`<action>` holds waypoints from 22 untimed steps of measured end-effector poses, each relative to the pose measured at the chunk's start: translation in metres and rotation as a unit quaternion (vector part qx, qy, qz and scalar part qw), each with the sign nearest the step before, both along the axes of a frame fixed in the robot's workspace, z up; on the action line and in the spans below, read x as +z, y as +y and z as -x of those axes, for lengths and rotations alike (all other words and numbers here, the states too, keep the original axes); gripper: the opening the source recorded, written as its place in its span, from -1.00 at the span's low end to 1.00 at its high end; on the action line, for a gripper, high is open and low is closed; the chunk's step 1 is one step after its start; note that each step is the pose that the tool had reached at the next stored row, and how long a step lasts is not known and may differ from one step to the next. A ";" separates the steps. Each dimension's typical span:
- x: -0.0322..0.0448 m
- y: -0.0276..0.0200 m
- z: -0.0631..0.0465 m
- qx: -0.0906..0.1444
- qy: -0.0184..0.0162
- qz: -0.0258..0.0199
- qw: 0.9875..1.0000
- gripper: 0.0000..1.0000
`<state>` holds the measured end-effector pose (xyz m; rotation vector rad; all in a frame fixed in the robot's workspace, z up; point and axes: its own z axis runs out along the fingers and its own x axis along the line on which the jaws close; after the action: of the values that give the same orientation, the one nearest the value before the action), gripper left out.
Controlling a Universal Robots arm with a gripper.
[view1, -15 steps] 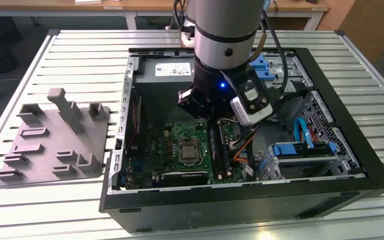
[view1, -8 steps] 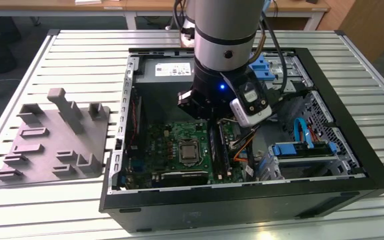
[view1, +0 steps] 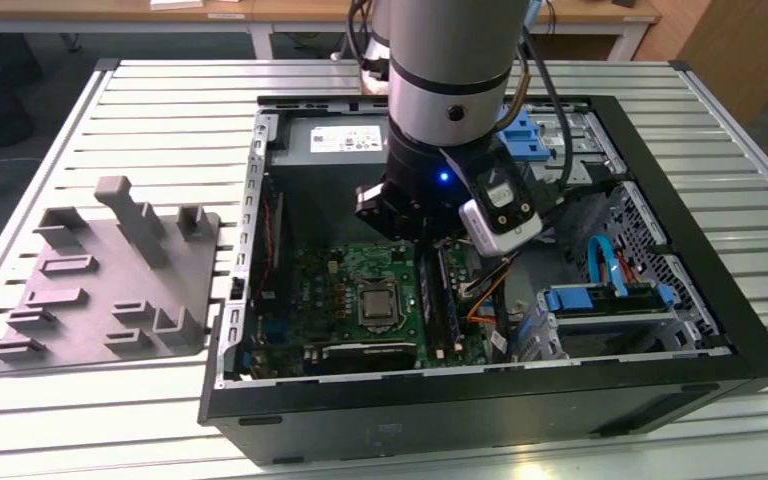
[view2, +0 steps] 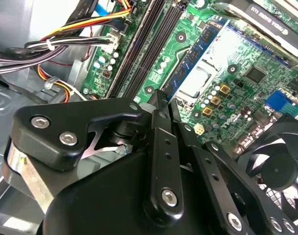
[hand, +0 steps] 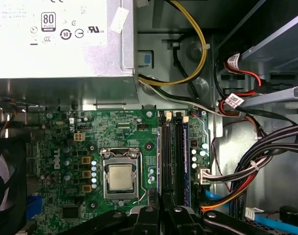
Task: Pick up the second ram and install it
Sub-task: 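Insert the second ram into the second slot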
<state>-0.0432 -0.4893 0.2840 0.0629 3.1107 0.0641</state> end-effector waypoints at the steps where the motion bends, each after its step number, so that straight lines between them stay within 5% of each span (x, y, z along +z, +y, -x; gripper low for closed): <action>1: -0.0004 0.0000 0.000 0.000 0.000 0.000 1.000 -0.72; 22: -0.0076 0.0000 0.000 0.000 0.000 0.000 1.000 -0.72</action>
<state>-0.0432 -0.4893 0.2764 0.0629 3.1107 0.0643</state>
